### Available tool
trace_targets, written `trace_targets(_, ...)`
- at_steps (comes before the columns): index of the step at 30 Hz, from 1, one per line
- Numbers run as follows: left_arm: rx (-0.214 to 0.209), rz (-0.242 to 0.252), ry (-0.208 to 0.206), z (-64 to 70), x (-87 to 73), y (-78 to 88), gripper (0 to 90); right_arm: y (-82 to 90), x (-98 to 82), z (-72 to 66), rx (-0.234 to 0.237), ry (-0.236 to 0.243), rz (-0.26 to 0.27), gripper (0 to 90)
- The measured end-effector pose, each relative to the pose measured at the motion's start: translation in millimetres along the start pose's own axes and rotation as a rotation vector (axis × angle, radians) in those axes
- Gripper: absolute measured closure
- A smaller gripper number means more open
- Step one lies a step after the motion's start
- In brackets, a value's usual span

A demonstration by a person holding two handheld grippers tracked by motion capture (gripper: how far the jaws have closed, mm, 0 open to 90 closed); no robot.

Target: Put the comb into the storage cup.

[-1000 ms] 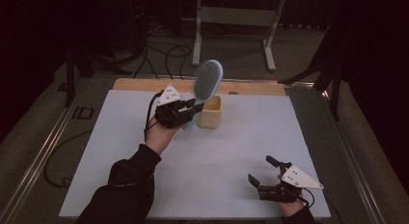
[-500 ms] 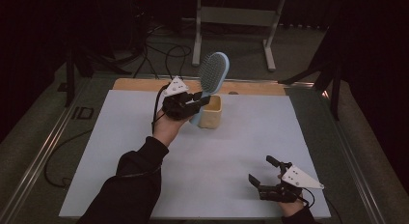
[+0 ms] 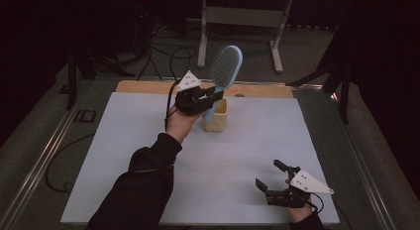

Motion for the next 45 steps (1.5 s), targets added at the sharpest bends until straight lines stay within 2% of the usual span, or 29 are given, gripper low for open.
trace_targets(6,-0.007,0.018,0.003,-2.0,6.0,-3.8,70.2,0.5,0.0,0.2,-0.004,0.004,-0.001,8.0)
trace_targets(14,-0.014,0.071,0.040,-10.3,13.1,-8.8,70.2,1.1,0.5,-0.5,-0.005,0.006,0.000,8.0)
trace_targets(19,0.007,0.077,0.027,-14.4,14.0,-12.4,70.2,1.2,0.6,-0.3,-0.005,0.005,0.000,8.0)
trace_targets(30,0.004,0.117,0.065,-28.6,19.3,-17.2,70.2,0.3,0.2,-0.4,0.000,0.003,-0.002,8.0)
trace_targets(33,-0.001,0.127,0.056,-30.9,21.0,-20.4,70.2,0.5,0.5,-0.9,0.001,0.007,-0.001,8.0)
trace_targets(42,-0.009,0.156,0.068,-37.8,26.6,-29.1,70.2,0.0,0.0,-0.9,0.006,0.003,-0.004,8.0)
trace_targets(45,-0.016,0.166,0.052,-39.5,27.1,-31.6,70.2,0.0,0.2,-0.5,0.008,-0.002,-0.003,8.0)
Point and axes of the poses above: each handheld gripper's, and its own axes: y roughly backward along the jaws, x roughly out of its top, z roughly to its right, the point moved 3 cm from there along -y, roughly forward along the jaws, and after that the axes turned 12 degrees about -x, right-handed, at the moved point
